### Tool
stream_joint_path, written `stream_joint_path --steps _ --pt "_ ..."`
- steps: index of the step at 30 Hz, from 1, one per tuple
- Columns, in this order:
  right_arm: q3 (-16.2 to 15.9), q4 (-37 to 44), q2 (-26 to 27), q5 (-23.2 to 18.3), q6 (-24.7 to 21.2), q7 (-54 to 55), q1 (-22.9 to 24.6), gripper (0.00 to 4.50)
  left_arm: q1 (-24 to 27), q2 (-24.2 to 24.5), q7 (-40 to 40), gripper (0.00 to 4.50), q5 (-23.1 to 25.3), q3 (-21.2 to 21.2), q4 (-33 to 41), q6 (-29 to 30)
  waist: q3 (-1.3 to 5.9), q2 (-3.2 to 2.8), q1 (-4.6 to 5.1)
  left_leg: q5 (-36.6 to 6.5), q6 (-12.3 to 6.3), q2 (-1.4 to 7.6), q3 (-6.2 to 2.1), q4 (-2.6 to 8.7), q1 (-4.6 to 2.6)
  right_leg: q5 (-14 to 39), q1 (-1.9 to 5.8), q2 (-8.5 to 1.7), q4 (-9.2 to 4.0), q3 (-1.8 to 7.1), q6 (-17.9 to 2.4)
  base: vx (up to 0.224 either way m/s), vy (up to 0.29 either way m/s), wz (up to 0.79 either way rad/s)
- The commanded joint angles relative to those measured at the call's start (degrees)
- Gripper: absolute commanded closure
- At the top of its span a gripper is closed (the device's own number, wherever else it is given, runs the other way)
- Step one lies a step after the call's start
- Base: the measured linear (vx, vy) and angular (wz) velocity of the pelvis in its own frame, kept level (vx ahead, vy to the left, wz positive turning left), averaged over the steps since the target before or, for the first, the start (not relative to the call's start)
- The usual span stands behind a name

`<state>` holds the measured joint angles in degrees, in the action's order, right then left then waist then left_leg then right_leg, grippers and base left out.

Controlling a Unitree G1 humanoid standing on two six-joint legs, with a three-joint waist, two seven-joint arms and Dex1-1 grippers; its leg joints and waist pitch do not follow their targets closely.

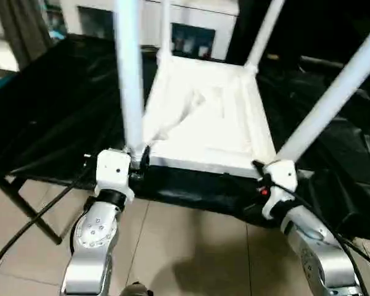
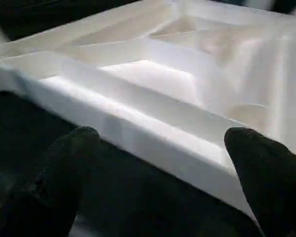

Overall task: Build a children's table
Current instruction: Rotate leg to tighten

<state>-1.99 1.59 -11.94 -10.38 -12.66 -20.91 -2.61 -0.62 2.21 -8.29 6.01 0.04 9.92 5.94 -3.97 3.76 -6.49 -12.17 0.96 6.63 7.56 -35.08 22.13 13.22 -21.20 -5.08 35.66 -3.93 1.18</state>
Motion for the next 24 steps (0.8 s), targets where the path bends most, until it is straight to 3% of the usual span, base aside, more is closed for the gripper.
stream_joint_path --steps 1,2,4,6,7,8,9,17,19,20,21,24 --pt "2.03 1.19 0.38 -0.15 1.53 1.36 0.72 0.01 0.3 0.23 0.82 1.28 0.15 -0.06 -0.5 0.59 3.51 -0.64 0.24 -2.93 -2.52 6.02 -2.3 4.88 -0.55 -11.31 2.58 -5.08 -3.26 3.36 -10.55 0.0 0.0 0.0" --pt "2.83 2.31 1.1 -2.01 2.65 0.84 1.39 0.01 0.67 0.76 0.84 1.28 -0.71 0.91 -0.09 -0.9 3.65 -1.0 0.3 -2.35 -3.6 6.09 -2.21 4.8 -0.56 -12.67 2.79 -5.19 -3.12 3.31 -11.76 0.0 0.0 0.0" --pt "3.37 2.88 1.44 -3.21 3.41 0.4 1.78 0.01 1.34 1.07 -0.12 1.28 -2.06 1.61 0.82 -1.18 3.64 -0.74 0.71 -3.58 -4.93 6.46 -2.08 4.88 -0.69 -11.77 2.85 -5.02 -3.2 3.18 -13.21 0.0 0.0 0.0" --pt "3.63 2.78 1.61 -3.82 3.5 0.08 1.75 0.01 1.89 0.62 -2.54 1.28 -5.96 2.43 2.01 -0.09 3.55 -0.78 0.72 -4.57 -4.98 6.64 -2.06 5.01 -0.75 -10.2 2.85 -5.24 -3.15 3.21 -14.25 0.0 0.0 0.0" --pt "3.79 2.39 1.8 -4.35 3.56 -0.5 1.5 0.0 1.92 0.71 -5.0 1.07 -8.96 2.67 2.74 1.2 3.4 -0.47 0.87 -6.5 -4.57 6.84 -1.85 5.21 -0.99 -7.24 2.56 -4.98 -3.34 3.21 -15.15 0.0 0.0 0.0" --pt "3.79 2.39 1.8 -4.35 3.56 -0.5 1.5 0.0 1.92 0.71 -5.0 0.96 -8.96 2.67 2.74 1.2 3.4 -0.47 0.87 -6.5 -4.57 6.84 -1.85 5.21 -0.99 -7.24 2.56 -4.98 -3.34 3.21 -15.15 0.0 0.0 0.0" --pt "3.49 1.92 1.82 -4.71 3.83 -1.45 0.97 0.0 1.15 1.25 -6.1 0.9 -9.64 2.32 2.8 2.7 3.18 -1.1 0.86 -9.12 -3.8 6.94 -1.62 5.48 -1.19 -3.86 2.29 -4.76 -3.55 3.23 -15.2 0.0 0.0 0.0" --pt "2.06 2.42 1.91 -6.8 3.94 -4.77 0.63 0.0 -2.84 1.01 -4.43 0.42 -10.92 3.42 -0.15 4.87 2.91 -1.08 0.59 -15.98 1.11 6.98 -0.92 6.14 -1.58 6.35 1.76 -4.81 -4.62 3.6 -11.52 0.0 0.0 0.0" --pt "1.42 2.86 1.48 -7.5 3.19 -6.78 0.98 0.0 -4.97 1.64 -4.98 0.21 -11.27 3.69 -2.62 5.16 2.95 -1.1 0.56 -16.05 1.52 6.96 -1.03 6.21 -1.38 6.71 1.9 -4.85 -4.64 3.6 -11.0 0.0 0.0 0.0" --pt "0.99 3.04 1.12 -7.75 2.78 -8.03 1.17 0.0 -6.48 2.04 -5.16 0.13 -11.3 3.97 -4.48 5.24 3.0 -1.55 0.42 -16.19 1.73 6.92 -1.04 6.19 -1.55 6.66 1.74 -4.79 -4.64 3.61 -10.87 0.0 0.0 0.0" --pt "0.53 3.36 0.69 -8.43 1.96 -9.64 1.42 0.0 -8.54 2.62 -5.08 0.09 -11.04 4.32 -7.22 5.8 3.04 -1.51 0.36 -16.55 1.83 6.8 -0.96 6.12 -1.84 6.73 1.54 -4.69 -4.74 3.67 -10.49 0.0 0.0 0.0" --pt "-1.13 4.64 -0.84 -10.16 -0.99 -13.14 1.78 0.0 -13.56 3.88 -3.95 0.03 -9.74 5.12 -14.78 4.83 3.24 -1.58 0.08 -14.87 1.58 6.74 -1.13 6.11 -1.62 5.28 1.89 -4.79 -4.59 3.61 -9.94 0.0 0.0 0.0"
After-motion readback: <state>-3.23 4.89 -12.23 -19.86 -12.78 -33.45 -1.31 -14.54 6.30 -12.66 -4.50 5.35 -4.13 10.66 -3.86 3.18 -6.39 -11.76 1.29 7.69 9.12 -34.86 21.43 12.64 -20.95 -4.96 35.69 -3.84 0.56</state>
